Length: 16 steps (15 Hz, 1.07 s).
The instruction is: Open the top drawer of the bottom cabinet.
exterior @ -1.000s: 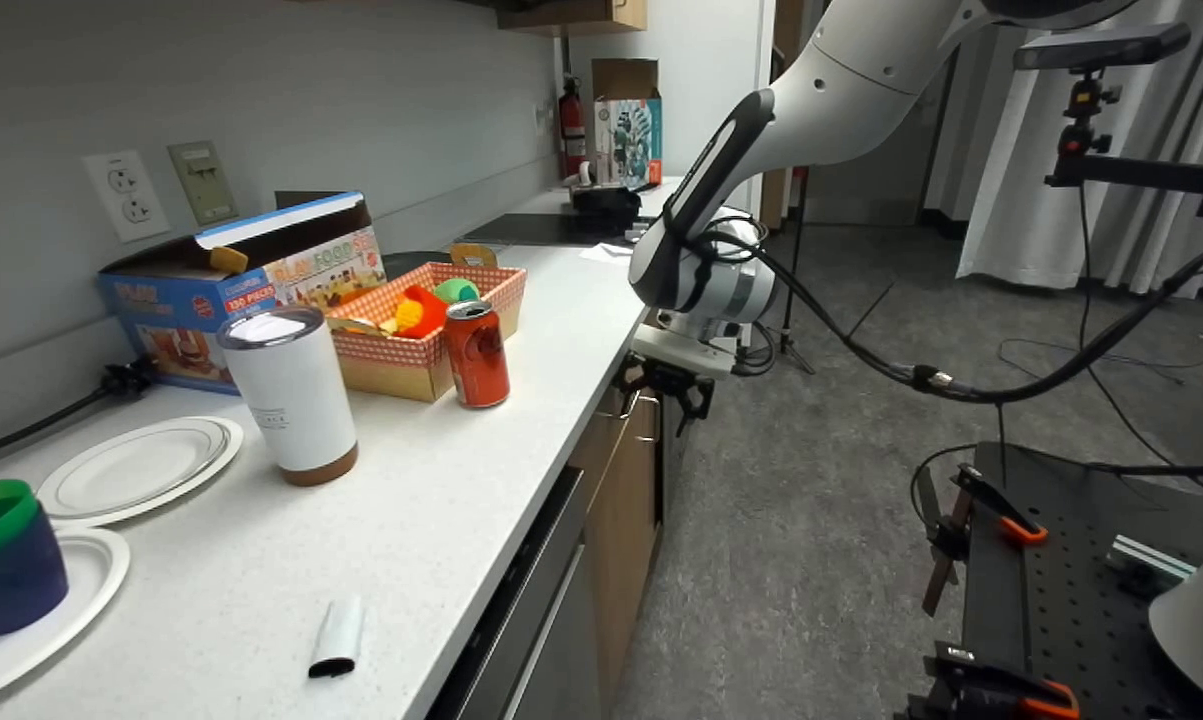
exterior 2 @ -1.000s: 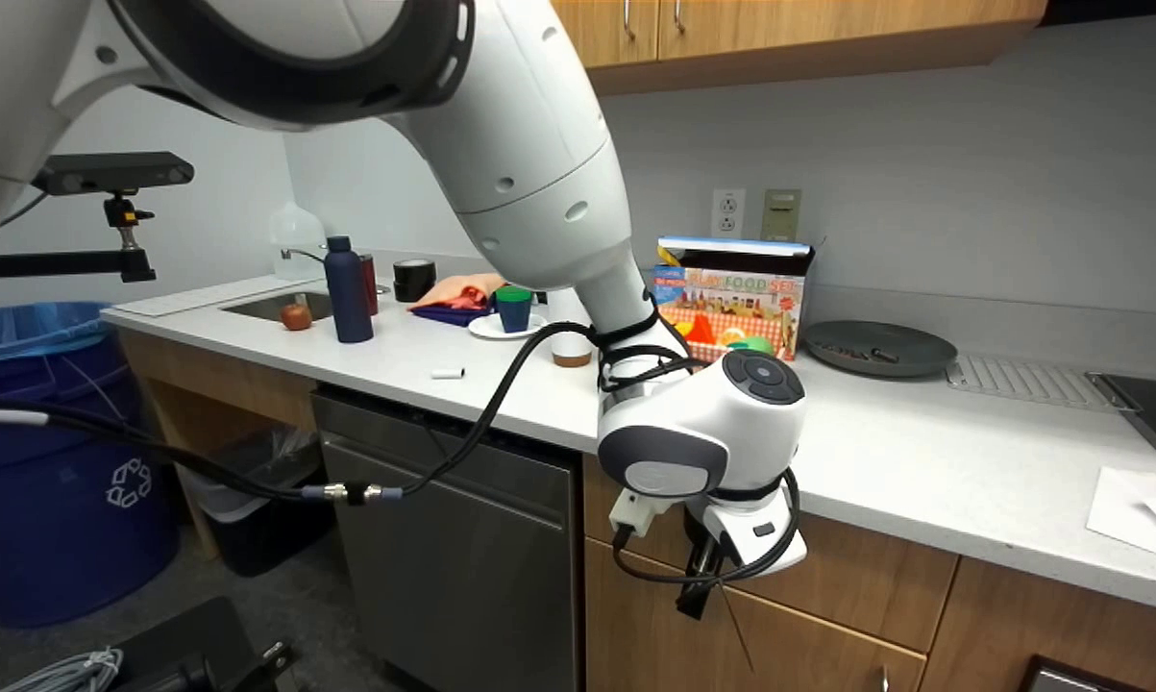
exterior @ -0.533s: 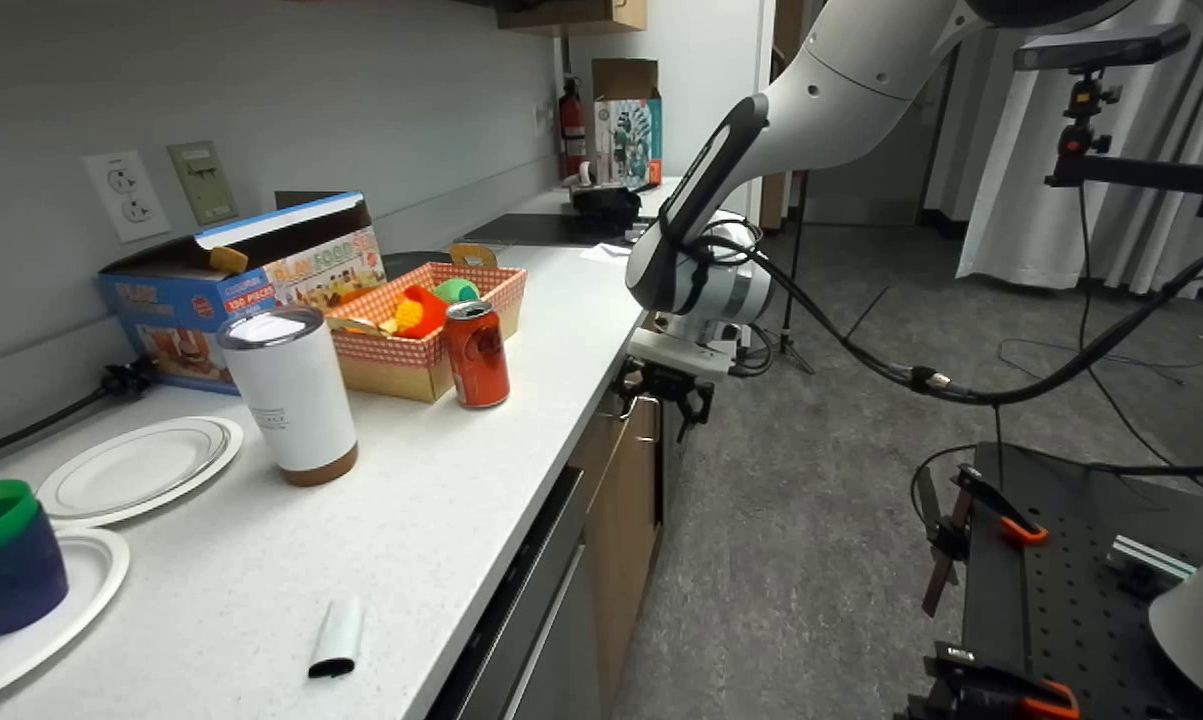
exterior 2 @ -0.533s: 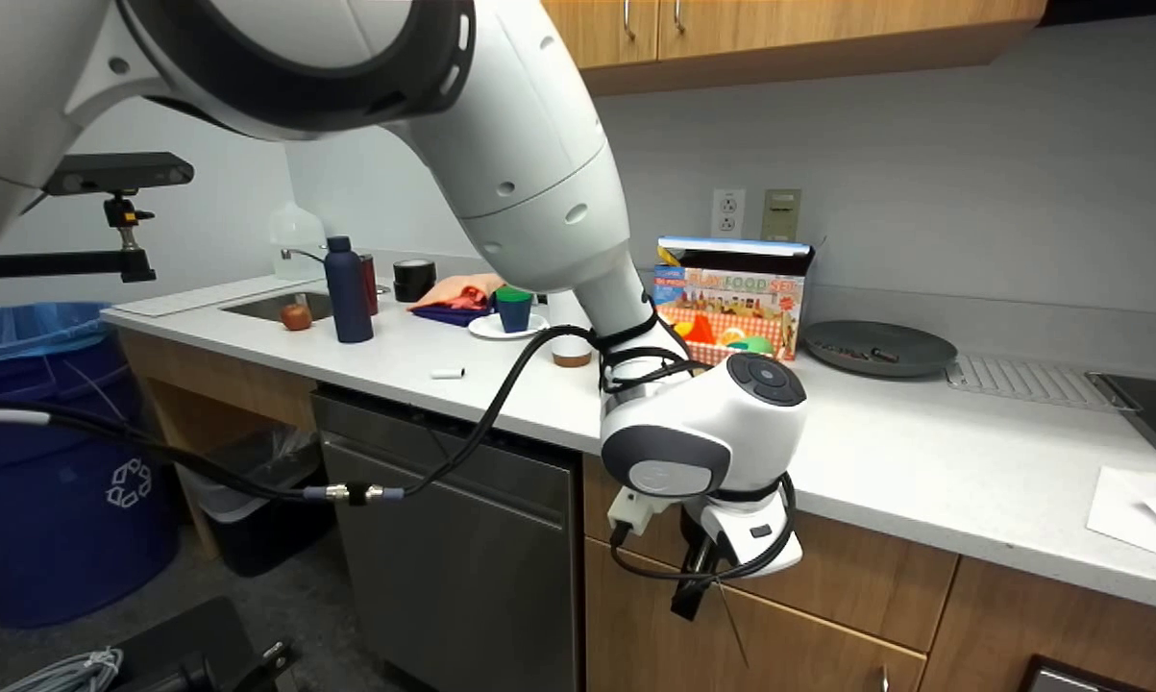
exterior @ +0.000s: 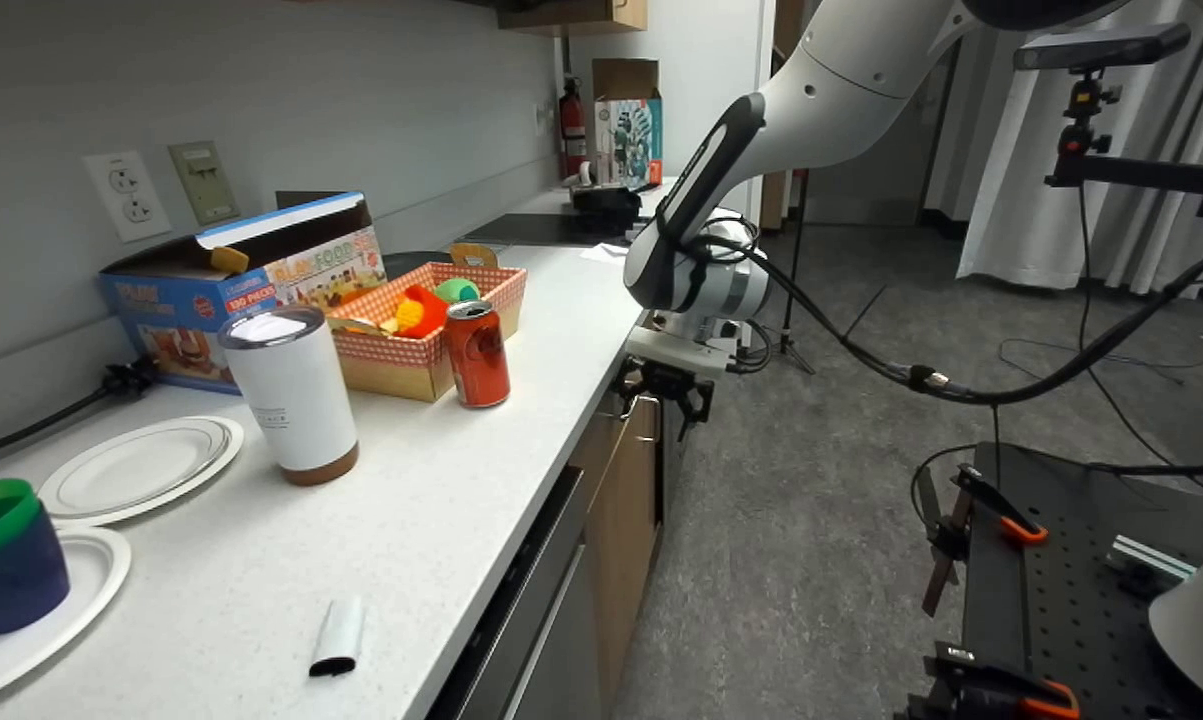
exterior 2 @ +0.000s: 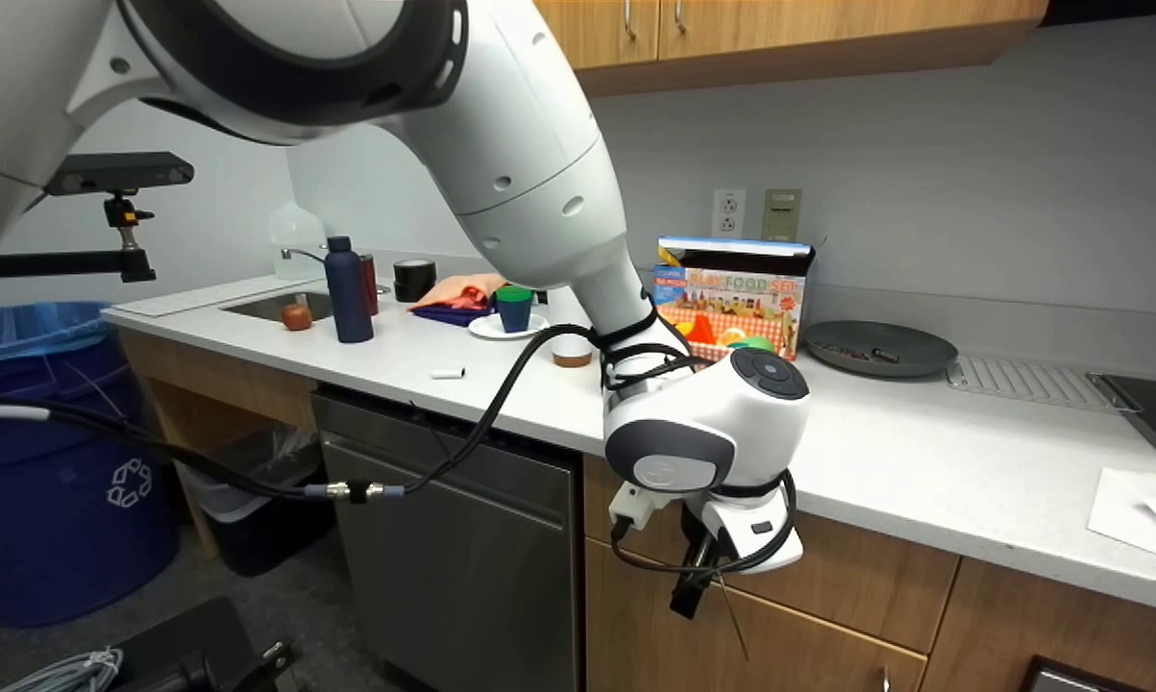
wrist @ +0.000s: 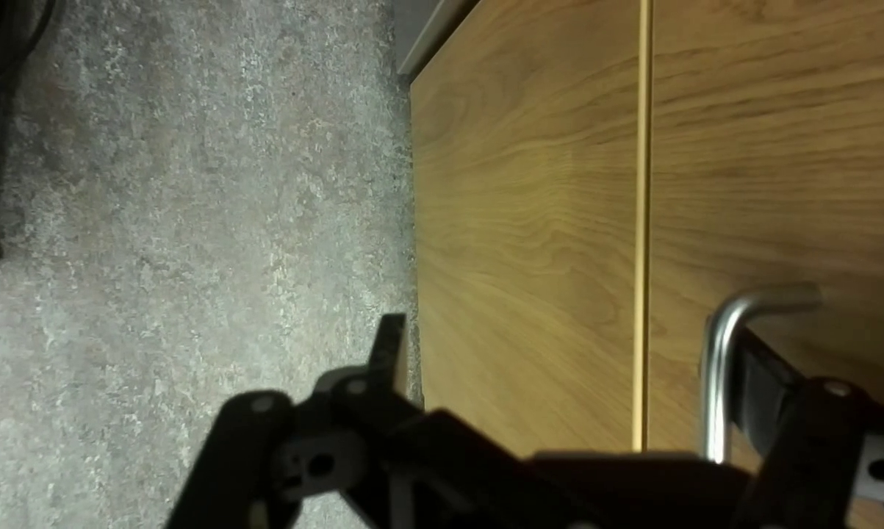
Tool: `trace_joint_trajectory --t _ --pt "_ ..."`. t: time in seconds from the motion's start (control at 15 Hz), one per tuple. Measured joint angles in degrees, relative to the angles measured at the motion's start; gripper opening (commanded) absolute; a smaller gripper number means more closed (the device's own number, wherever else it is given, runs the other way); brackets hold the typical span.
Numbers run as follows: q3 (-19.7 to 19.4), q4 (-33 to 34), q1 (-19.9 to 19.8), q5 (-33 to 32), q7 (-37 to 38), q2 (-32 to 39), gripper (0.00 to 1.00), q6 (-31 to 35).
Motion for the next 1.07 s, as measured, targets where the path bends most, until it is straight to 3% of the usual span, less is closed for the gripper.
trace_joint_trajectory --t 1.07 --pt "-0.1 -0.4 -0.2 0.6 -0.8 -0.2 1.00 0.0"
